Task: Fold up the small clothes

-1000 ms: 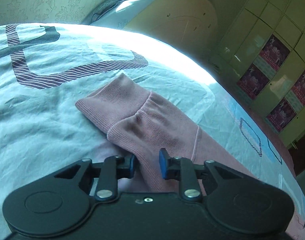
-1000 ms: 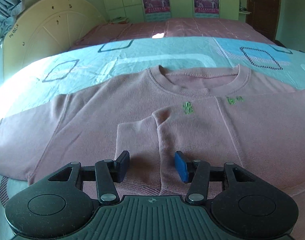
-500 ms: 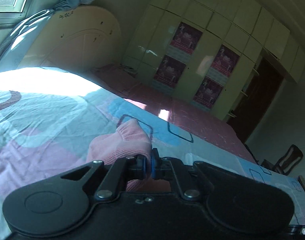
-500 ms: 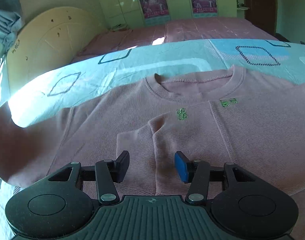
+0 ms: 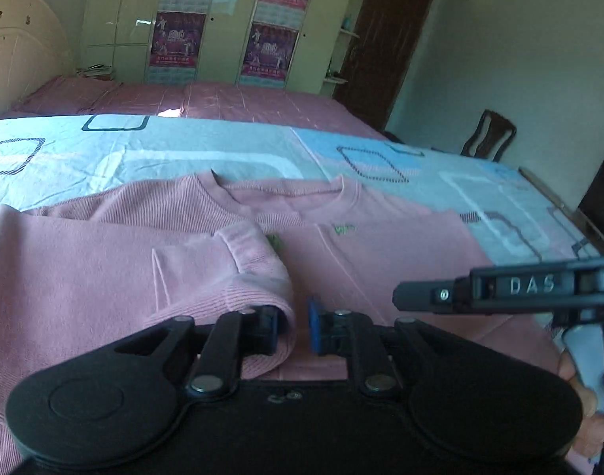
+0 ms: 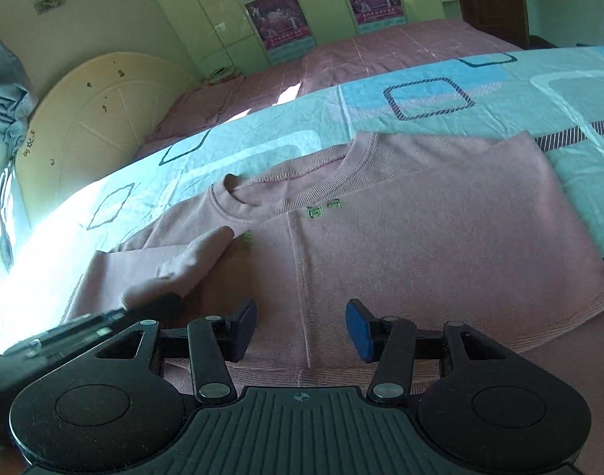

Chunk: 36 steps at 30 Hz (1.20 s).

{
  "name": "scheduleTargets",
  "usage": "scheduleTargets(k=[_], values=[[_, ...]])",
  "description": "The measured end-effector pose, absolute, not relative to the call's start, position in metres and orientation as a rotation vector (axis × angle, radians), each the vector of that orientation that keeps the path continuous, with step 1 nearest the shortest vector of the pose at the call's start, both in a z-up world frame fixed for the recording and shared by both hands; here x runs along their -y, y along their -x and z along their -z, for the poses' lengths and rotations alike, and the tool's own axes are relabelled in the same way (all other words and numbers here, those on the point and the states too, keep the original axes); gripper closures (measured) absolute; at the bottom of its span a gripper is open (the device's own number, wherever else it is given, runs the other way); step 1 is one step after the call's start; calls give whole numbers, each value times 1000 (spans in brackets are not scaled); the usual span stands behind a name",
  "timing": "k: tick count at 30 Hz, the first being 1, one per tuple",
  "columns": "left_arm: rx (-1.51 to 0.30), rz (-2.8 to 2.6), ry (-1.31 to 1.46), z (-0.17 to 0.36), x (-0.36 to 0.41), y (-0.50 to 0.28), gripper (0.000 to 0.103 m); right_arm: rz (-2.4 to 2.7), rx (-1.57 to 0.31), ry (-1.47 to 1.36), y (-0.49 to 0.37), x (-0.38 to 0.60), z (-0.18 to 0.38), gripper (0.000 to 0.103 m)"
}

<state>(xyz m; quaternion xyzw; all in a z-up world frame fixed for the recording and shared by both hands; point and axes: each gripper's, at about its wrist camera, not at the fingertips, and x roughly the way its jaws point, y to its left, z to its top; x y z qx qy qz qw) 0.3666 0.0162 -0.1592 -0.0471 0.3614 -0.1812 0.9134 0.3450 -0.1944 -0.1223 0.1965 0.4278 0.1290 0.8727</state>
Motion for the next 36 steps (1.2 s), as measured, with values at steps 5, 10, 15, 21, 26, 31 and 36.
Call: scheduleTargets(k=[5, 10, 15, 21, 26, 31, 36], values=[[-717, 341, -2, 155, -16, -341, 36, -341, -892, -413, -346, 183, 119, 49], [-703, 250, -34, 143, -50, -316, 35, -437, -844, -326, -338, 150, 108, 31], [-723, 53, -10, 148, -103, -297, 36, -513, -812, -121, -325, 101, 107, 31], [-773, -60, 8, 165, -130, -293, 39, -485, -783, 101, -327, 57, 131, 31], [-746, -86, -15, 173, -132, -300, 37, -481, -786, 164, -338, 47, 139, 72], [-733, -125, -11, 173, -137, -314, 38, -460, -741, -33, -345, 81, 111, 87], [-724, -142, -3, 172, -140, -325, 45, -339, -724, -288, -354, 156, 88, 87]])
